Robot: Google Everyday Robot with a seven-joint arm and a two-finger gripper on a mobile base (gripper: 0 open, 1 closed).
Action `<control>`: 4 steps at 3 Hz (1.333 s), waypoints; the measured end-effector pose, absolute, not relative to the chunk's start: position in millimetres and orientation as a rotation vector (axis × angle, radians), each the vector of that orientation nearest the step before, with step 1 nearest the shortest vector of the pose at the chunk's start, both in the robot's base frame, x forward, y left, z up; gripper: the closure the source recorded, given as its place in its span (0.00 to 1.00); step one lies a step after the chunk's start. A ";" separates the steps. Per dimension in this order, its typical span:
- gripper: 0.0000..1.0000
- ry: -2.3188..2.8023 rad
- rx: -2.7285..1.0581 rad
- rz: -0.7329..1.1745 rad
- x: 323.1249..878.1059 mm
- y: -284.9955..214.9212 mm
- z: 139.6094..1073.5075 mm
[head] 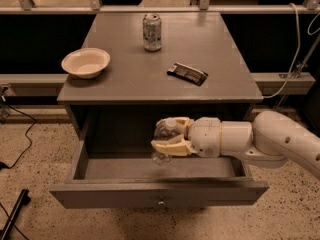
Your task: Pick water bottle from top drawer and place on counter
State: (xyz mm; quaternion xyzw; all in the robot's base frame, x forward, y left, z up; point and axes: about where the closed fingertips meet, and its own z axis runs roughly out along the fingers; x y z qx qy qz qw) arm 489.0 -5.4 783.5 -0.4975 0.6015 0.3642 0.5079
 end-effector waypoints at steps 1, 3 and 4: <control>1.00 1.365 -1.201 0.867 487.6 -34.7 849.5; 1.00 1.339 -1.400 0.882 501.3 -70.6 975.2; 1.00 1.415 -1.485 0.949 523.8 -63.4 997.7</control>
Offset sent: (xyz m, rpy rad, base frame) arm 0.0003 -0.0912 0.2347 -0.0553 -0.1901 0.1276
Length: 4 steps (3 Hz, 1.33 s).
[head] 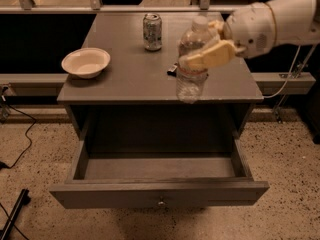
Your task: Pick water bottle from top drawer and place on counter
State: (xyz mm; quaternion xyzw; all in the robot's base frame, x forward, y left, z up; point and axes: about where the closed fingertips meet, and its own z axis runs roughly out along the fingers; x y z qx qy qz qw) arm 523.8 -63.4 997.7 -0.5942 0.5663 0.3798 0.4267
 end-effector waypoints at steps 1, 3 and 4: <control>1.00 1.431 -1.535 1.070 552.4 -6.2 1045.4; 1.00 1.403 -1.555 1.195 564.5 51.8 1056.3; 1.00 1.431 -1.544 1.189 565.5 54.8 1054.4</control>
Offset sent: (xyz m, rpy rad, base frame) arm 0.0563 0.1591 0.0707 0.0497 0.2331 0.2484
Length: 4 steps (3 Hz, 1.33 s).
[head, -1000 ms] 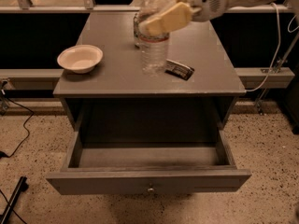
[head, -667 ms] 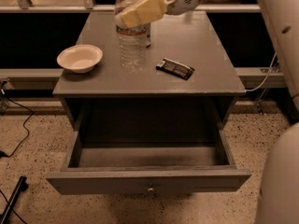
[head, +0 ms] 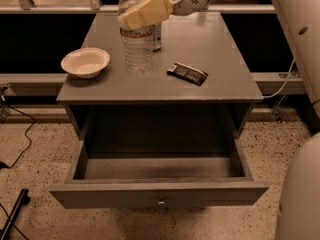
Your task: Pick water bottle from top drawer and place on counter
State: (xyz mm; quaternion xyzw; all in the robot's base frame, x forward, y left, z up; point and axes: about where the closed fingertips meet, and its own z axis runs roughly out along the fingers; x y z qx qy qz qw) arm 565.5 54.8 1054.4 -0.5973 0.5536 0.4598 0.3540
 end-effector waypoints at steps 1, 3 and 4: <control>1.00 1.517 -1.498 1.087 585.8 49.3 1038.4; 1.00 1.524 -1.445 0.956 652.9 23.6 986.3; 1.00 1.509 -1.426 0.954 677.7 13.7 958.9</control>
Offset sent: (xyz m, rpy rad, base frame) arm 0.0989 -0.0463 -0.0741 -0.0726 -0.1292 -0.2676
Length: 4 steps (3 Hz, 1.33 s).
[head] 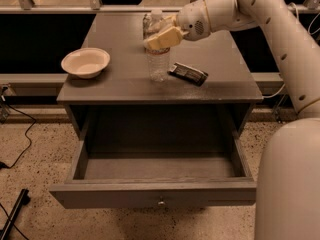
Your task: Pick water bottle from top drawer and place on counter
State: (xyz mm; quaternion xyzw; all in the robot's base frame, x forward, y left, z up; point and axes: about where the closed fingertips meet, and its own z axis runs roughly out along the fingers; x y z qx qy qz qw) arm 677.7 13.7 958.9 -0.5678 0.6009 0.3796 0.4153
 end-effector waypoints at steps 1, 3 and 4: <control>0.99 1.490 -1.412 0.974 691.6 11.1 938.3; 0.57 1.488 -1.417 0.983 691.5 16.9 936.2; 0.34 1.488 -1.417 0.983 691.5 16.9 936.6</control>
Offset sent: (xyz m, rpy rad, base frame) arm 0.0125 -0.0025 -0.0185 0.0234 0.0010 0.0042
